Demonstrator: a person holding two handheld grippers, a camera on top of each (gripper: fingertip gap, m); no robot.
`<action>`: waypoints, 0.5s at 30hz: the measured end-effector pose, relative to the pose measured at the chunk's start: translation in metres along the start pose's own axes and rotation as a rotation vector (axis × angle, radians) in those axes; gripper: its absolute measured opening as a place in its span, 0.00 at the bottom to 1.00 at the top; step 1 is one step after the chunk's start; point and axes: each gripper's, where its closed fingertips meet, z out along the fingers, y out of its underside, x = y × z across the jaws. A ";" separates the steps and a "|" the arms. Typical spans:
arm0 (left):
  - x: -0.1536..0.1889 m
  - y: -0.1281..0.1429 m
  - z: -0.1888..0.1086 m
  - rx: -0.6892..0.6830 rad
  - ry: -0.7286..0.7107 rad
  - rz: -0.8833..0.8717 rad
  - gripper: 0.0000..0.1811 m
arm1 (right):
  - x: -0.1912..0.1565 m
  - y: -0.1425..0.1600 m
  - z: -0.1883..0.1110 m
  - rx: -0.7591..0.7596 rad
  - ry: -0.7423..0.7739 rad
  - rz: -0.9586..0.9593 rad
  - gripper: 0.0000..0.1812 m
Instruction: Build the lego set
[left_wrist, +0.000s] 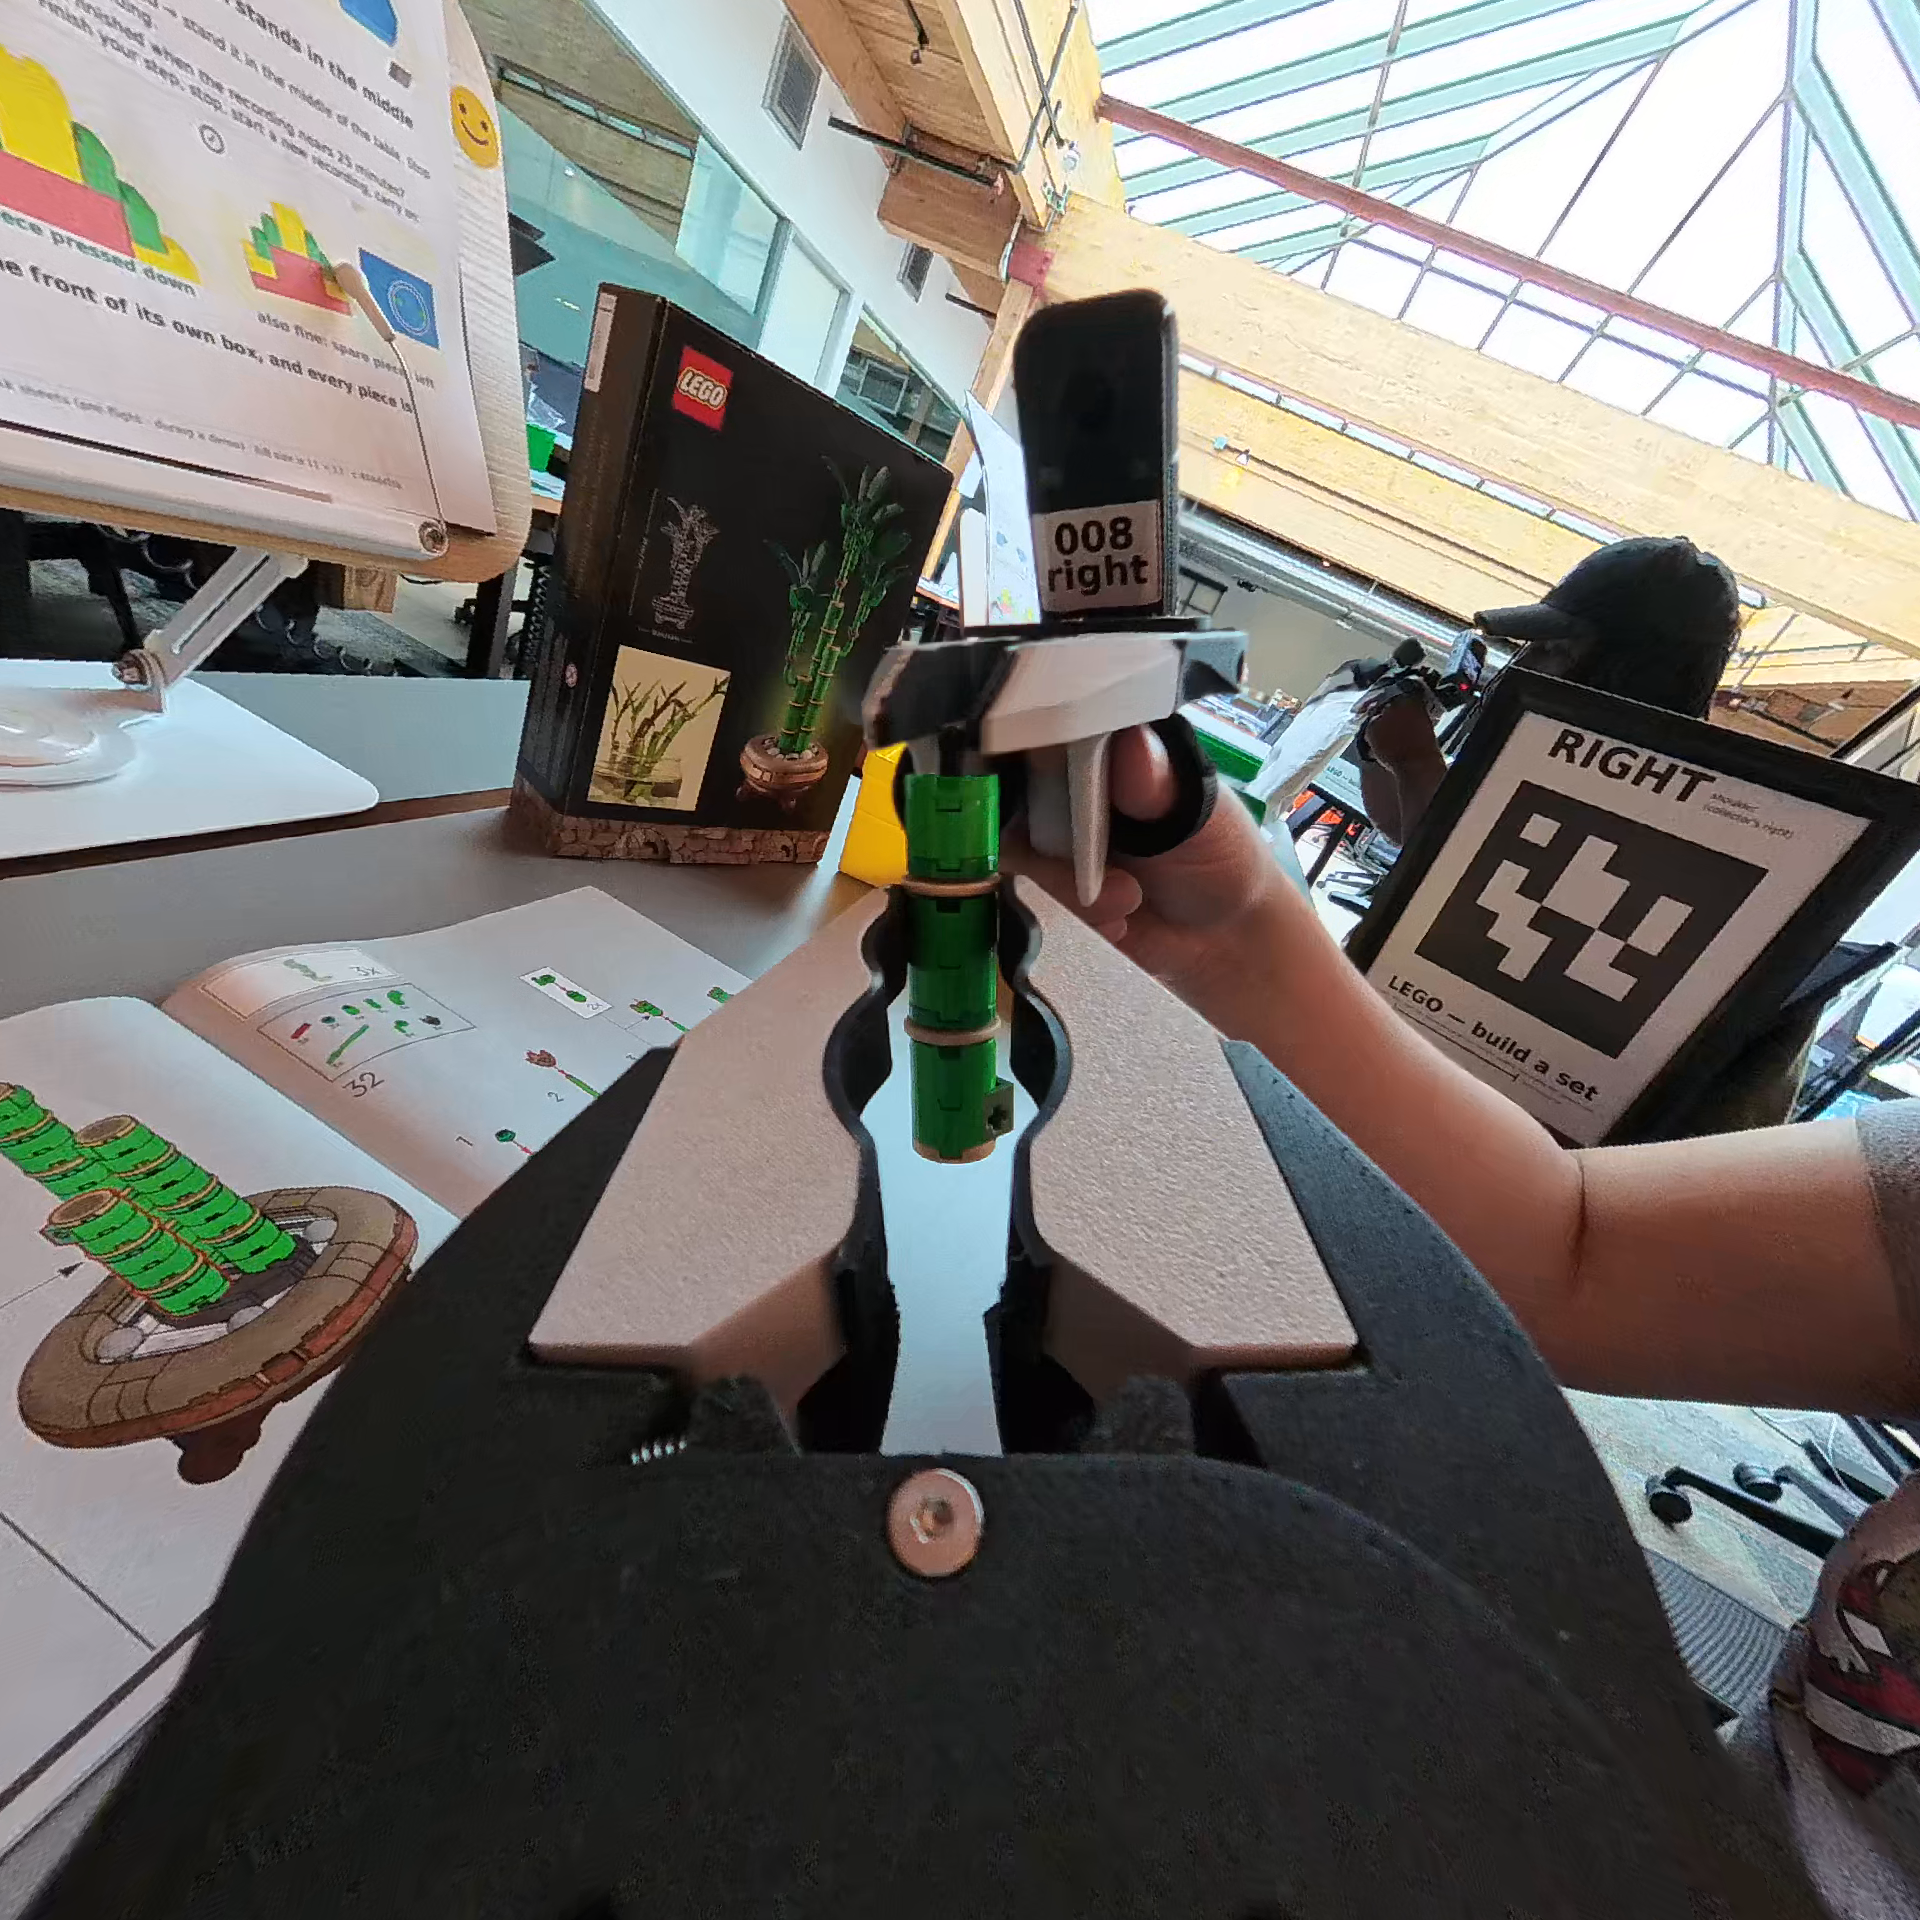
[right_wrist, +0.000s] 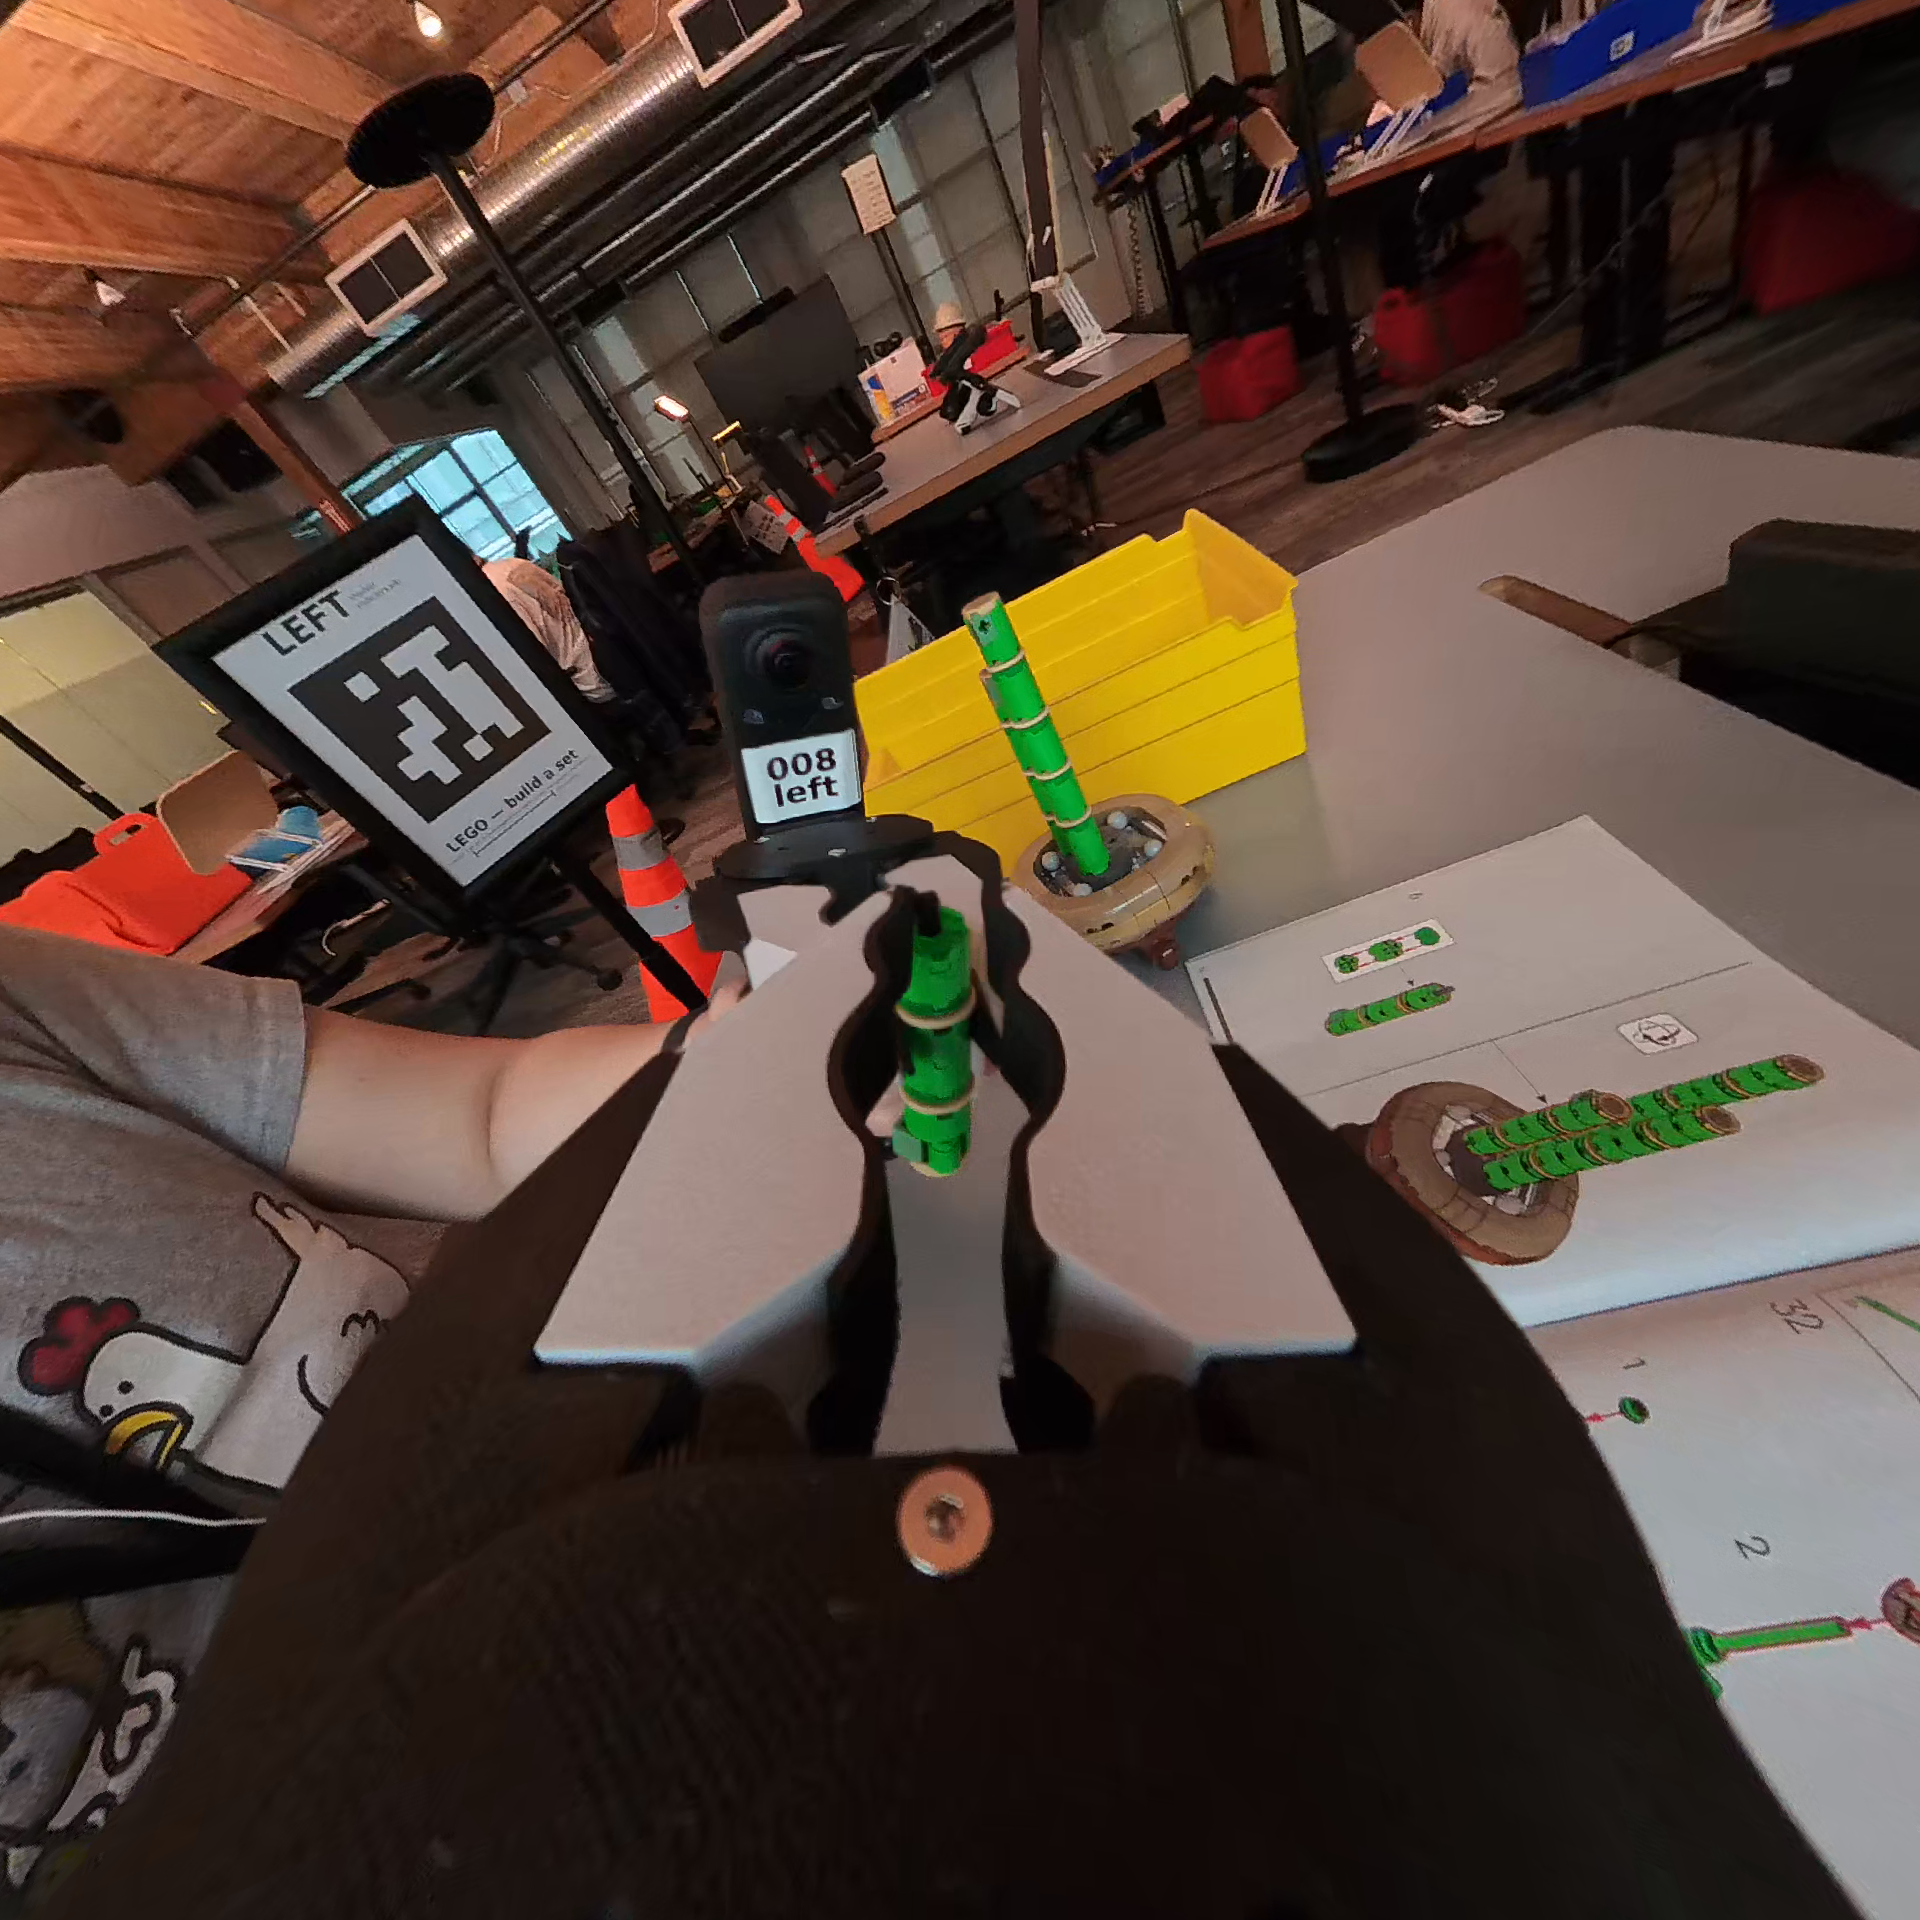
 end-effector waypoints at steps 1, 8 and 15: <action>0.000 0.000 0.000 0.001 -0.001 -0.002 0.08 | 0.001 0.001 0.000 -0.006 -0.003 0.001 0.06; -0.002 0.002 0.000 -0.015 -0.024 0.019 0.08 | -0.002 0.005 0.001 -0.012 -0.052 0.030 0.02; 0.004 -0.001 -0.001 -0.014 0.029 0.039 0.08 | -0.008 0.003 -0.001 -0.007 -0.081 0.009 0.01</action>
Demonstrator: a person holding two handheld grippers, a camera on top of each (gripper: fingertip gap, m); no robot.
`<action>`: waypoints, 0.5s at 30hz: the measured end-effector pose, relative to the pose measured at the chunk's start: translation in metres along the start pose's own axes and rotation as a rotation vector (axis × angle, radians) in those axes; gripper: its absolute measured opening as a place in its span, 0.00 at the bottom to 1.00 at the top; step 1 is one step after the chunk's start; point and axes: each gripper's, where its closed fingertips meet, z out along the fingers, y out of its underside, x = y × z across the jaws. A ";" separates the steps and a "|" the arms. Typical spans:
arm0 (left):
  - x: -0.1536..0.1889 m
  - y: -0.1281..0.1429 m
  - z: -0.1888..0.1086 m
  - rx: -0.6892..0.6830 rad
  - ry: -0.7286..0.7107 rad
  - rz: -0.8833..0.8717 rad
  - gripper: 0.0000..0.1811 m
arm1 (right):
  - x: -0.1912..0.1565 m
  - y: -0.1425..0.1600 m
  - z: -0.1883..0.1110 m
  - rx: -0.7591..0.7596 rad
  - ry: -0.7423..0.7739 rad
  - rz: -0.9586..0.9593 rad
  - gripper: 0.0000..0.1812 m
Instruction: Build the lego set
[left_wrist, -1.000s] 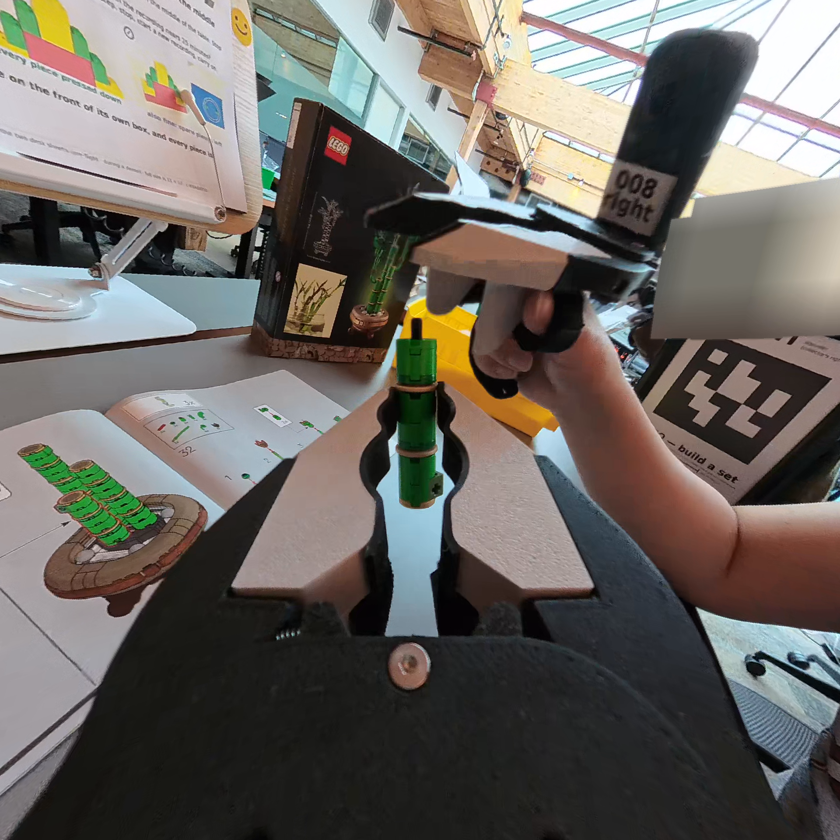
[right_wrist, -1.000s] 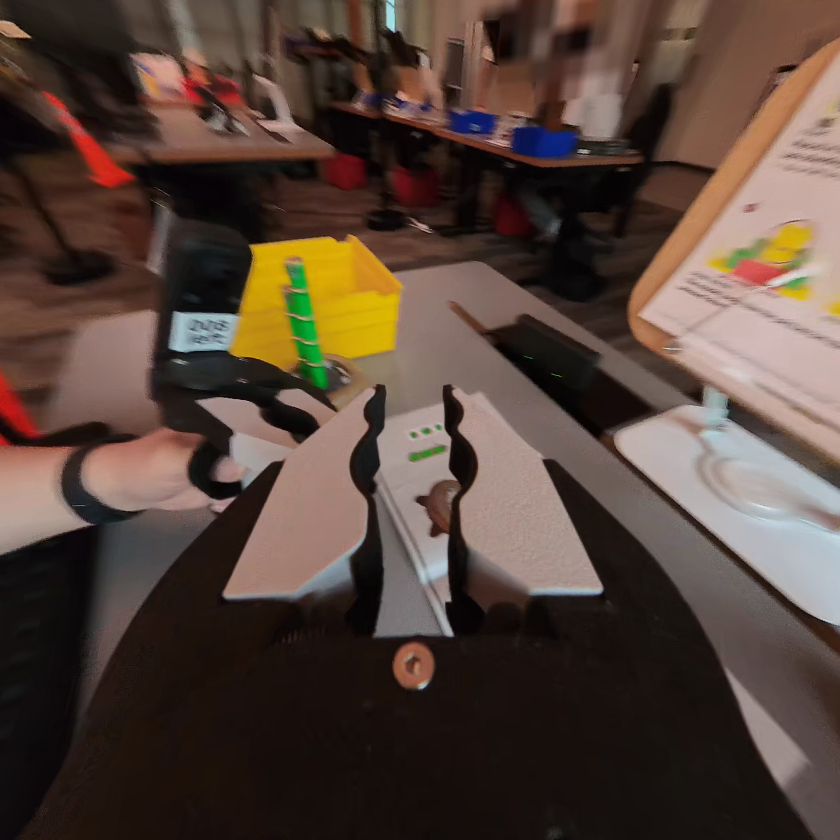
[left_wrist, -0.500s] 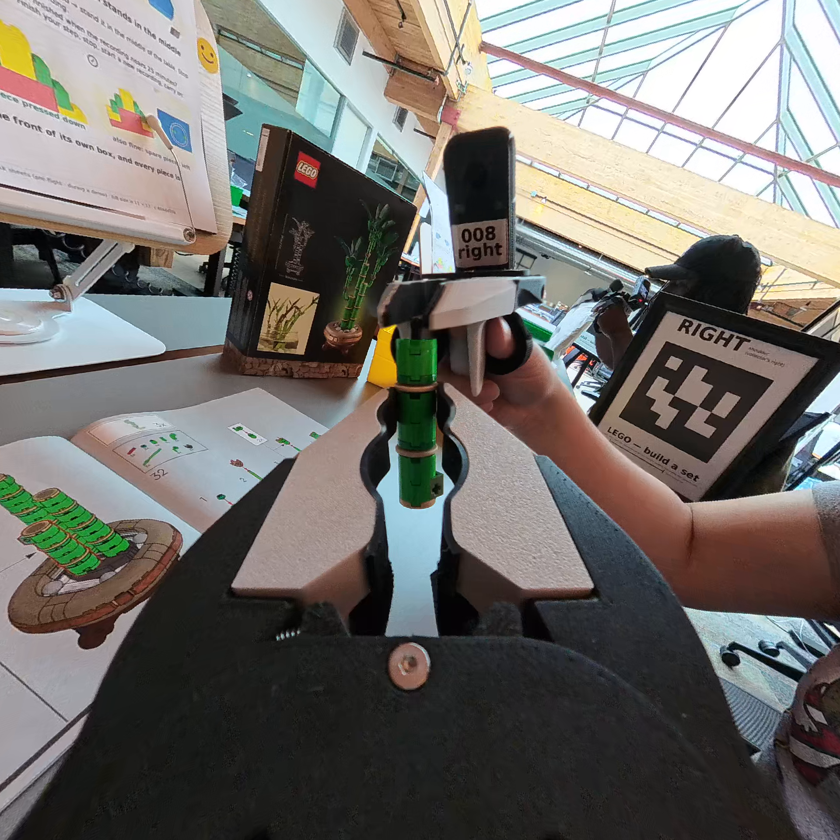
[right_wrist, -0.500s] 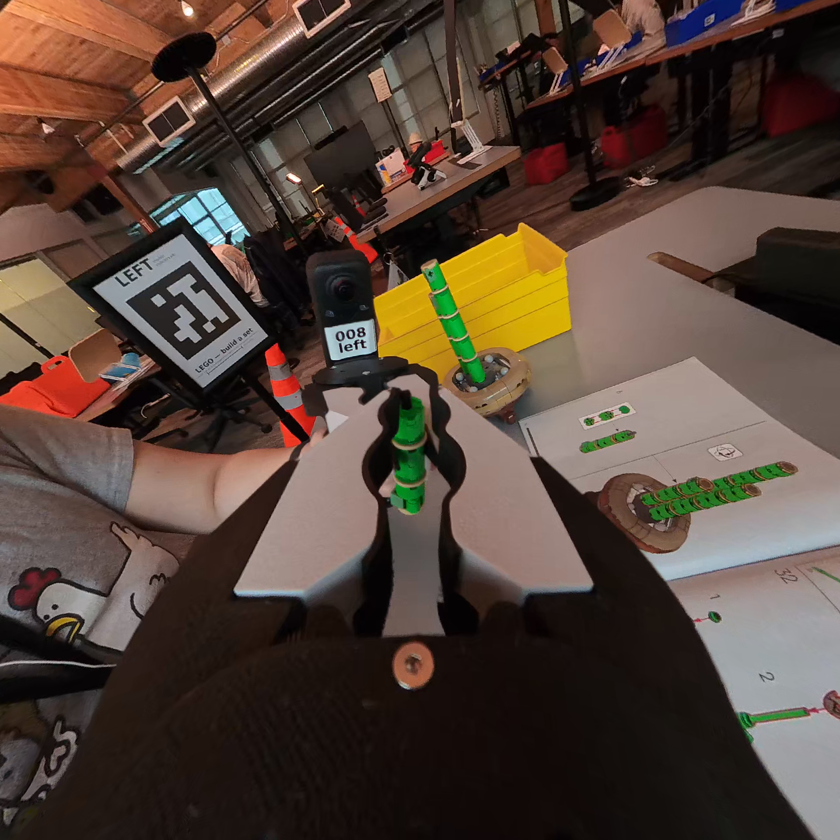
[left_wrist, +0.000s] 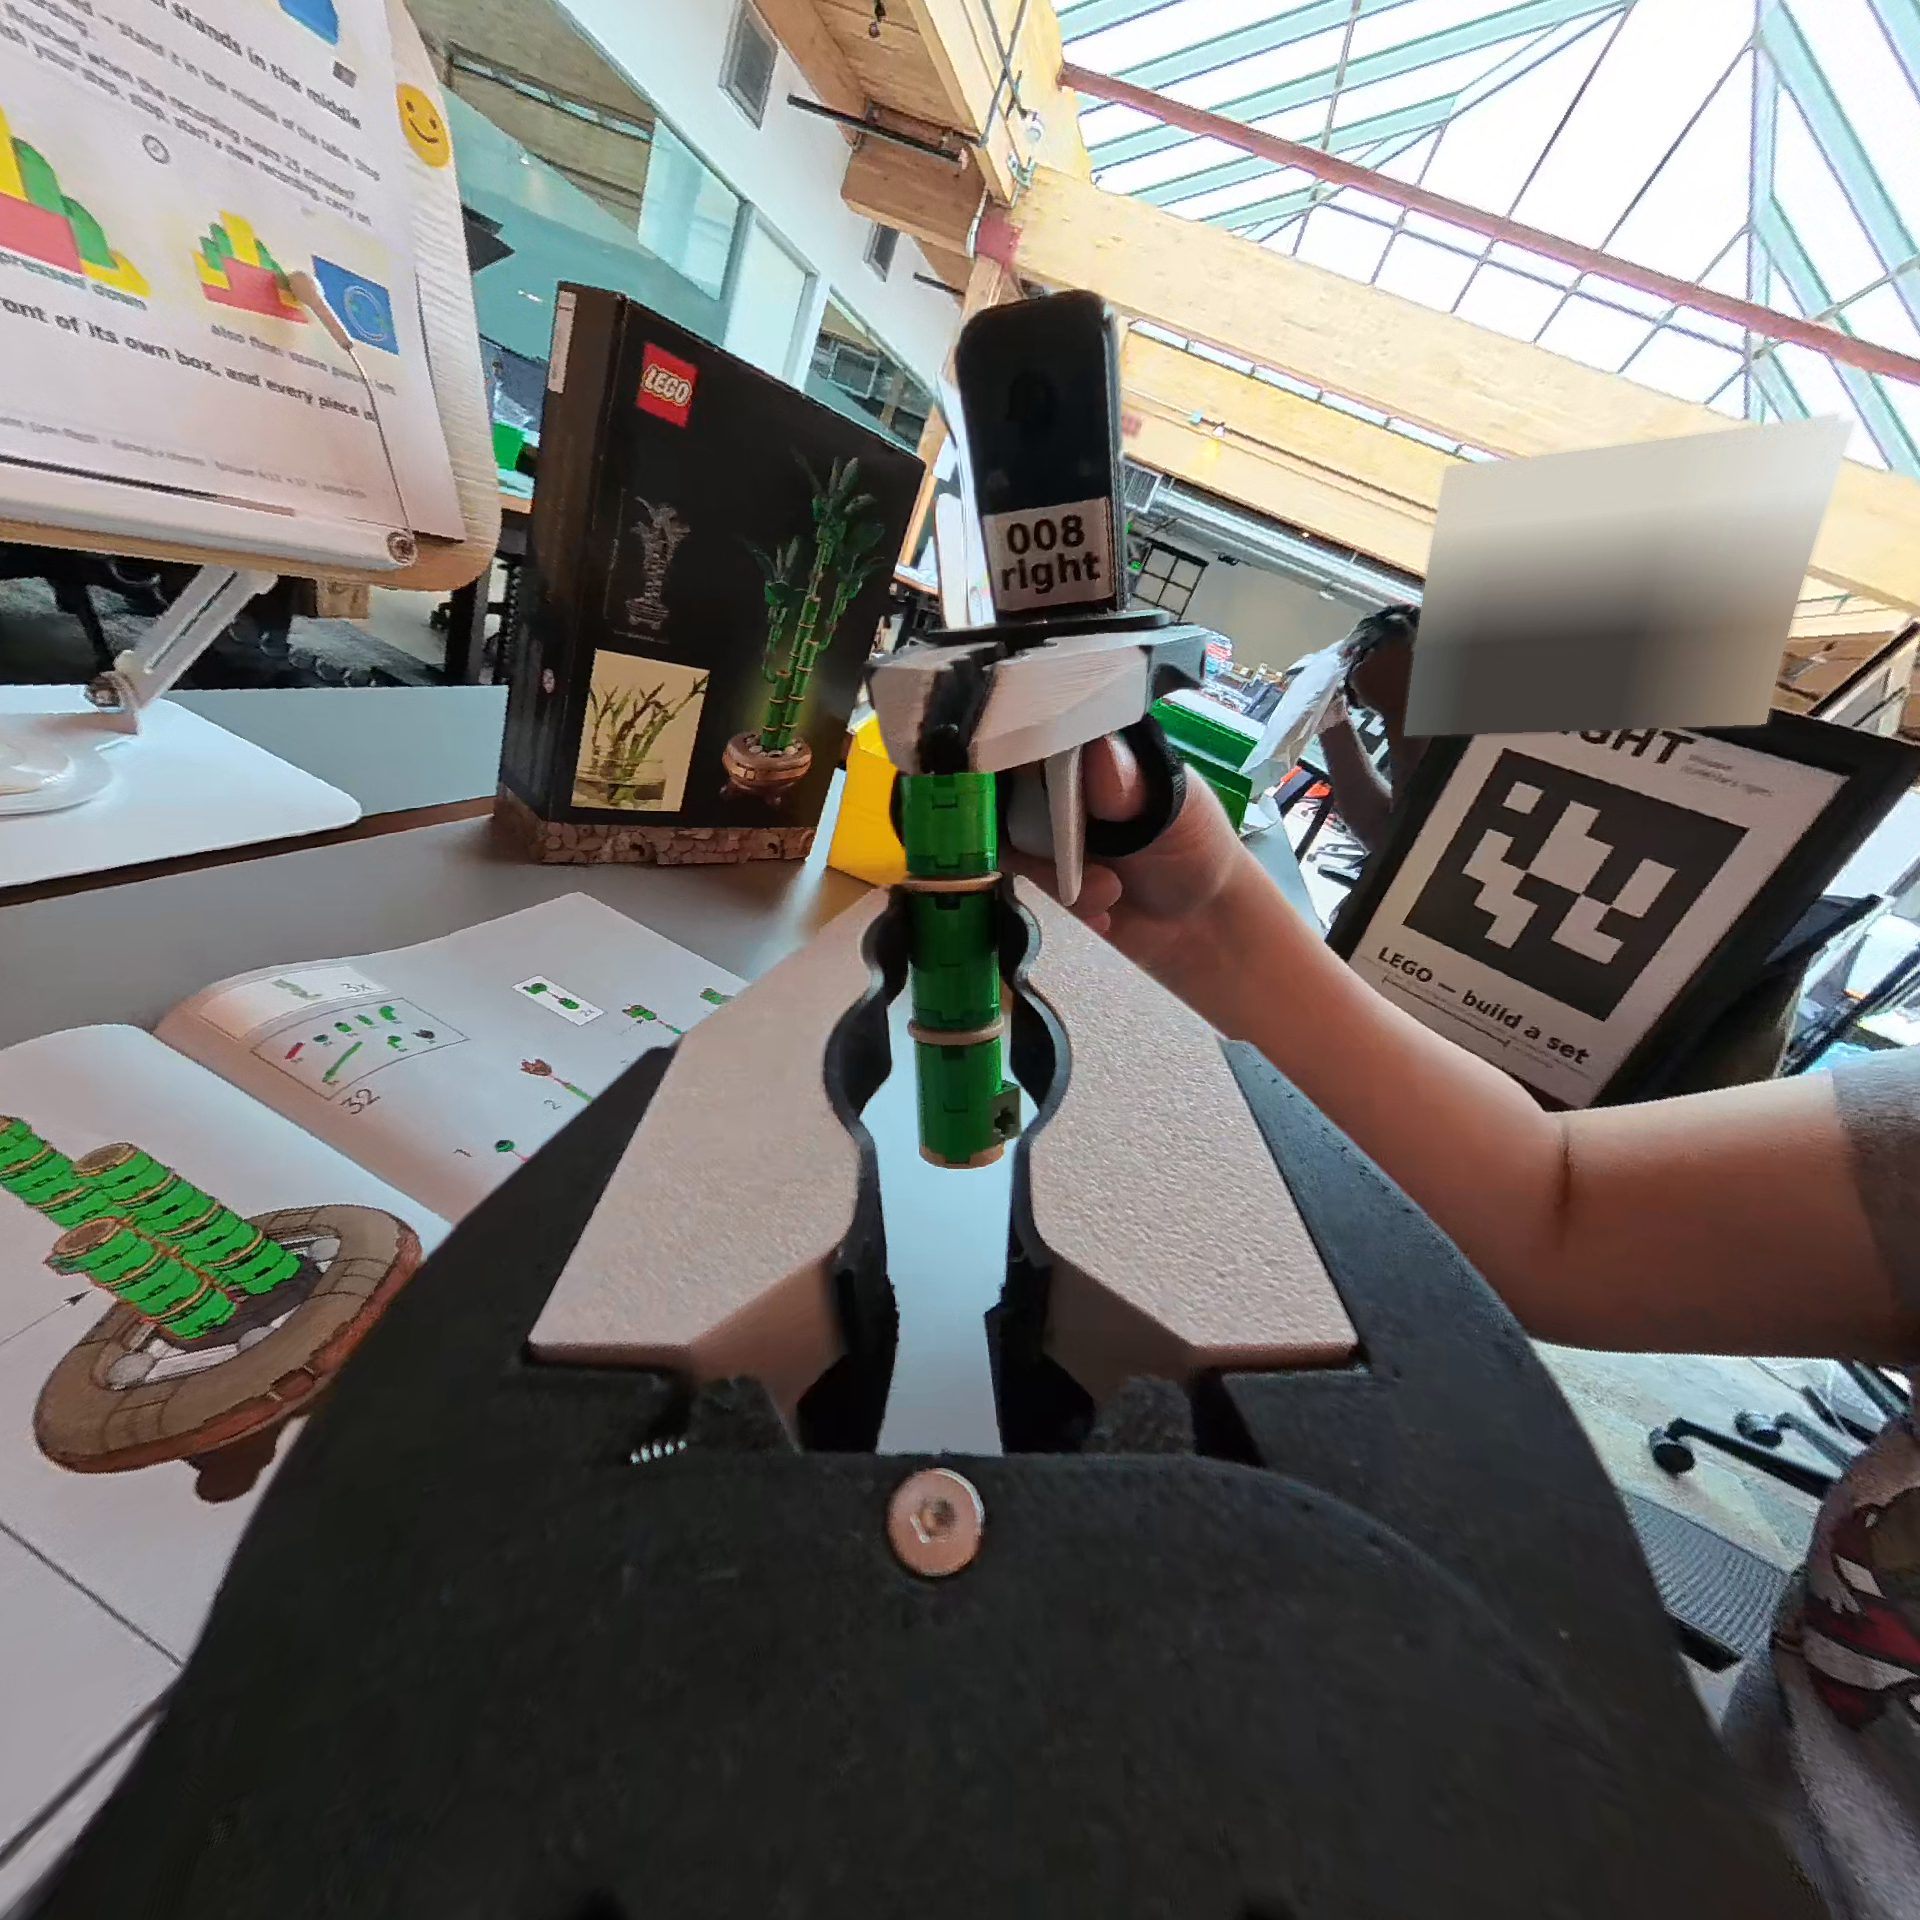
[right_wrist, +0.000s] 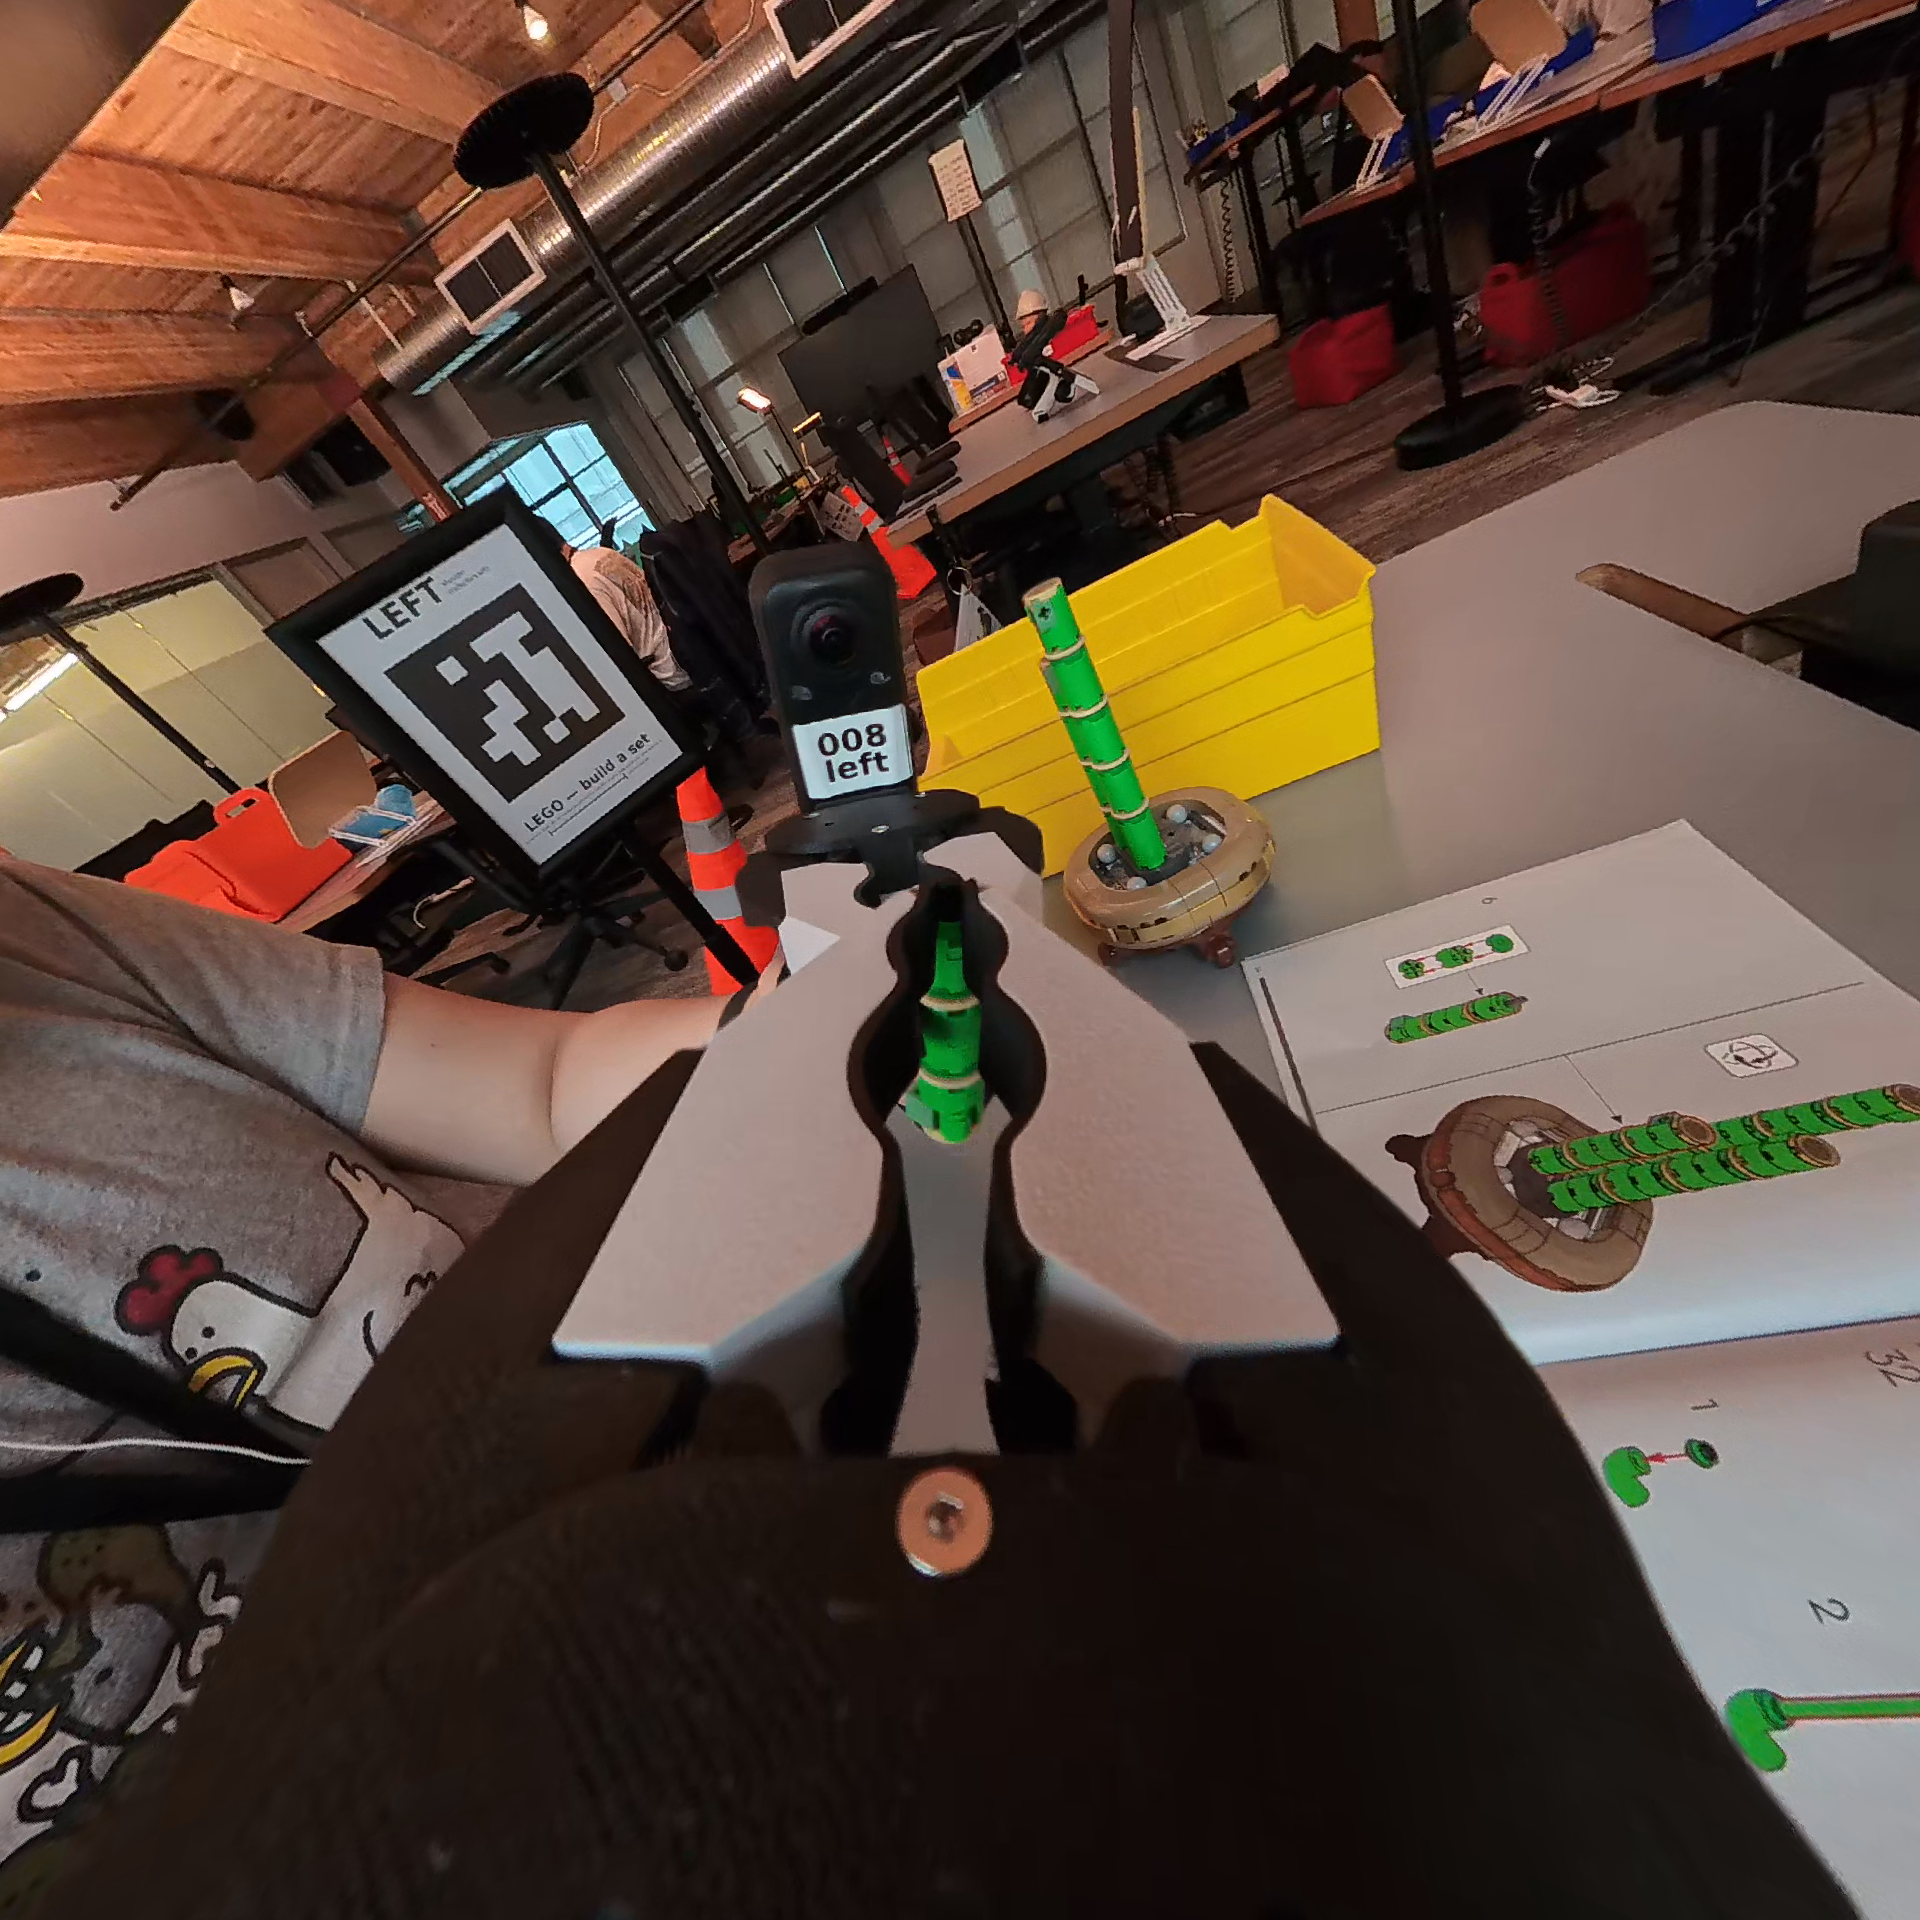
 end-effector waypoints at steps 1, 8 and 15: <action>0.001 -0.002 -0.001 0.005 -0.002 0.028 0.09 | 0.001 -0.003 -0.001 0.016 0.005 -0.001 0.01; 0.022 -0.079 -0.046 0.336 -0.160 0.317 0.37 | 0.036 -0.008 -0.028 0.060 0.170 0.023 0.01; 0.026 -0.097 -0.074 0.467 -0.420 0.633 0.33 | 0.055 -0.001 -0.044 0.021 0.273 0.020 0.02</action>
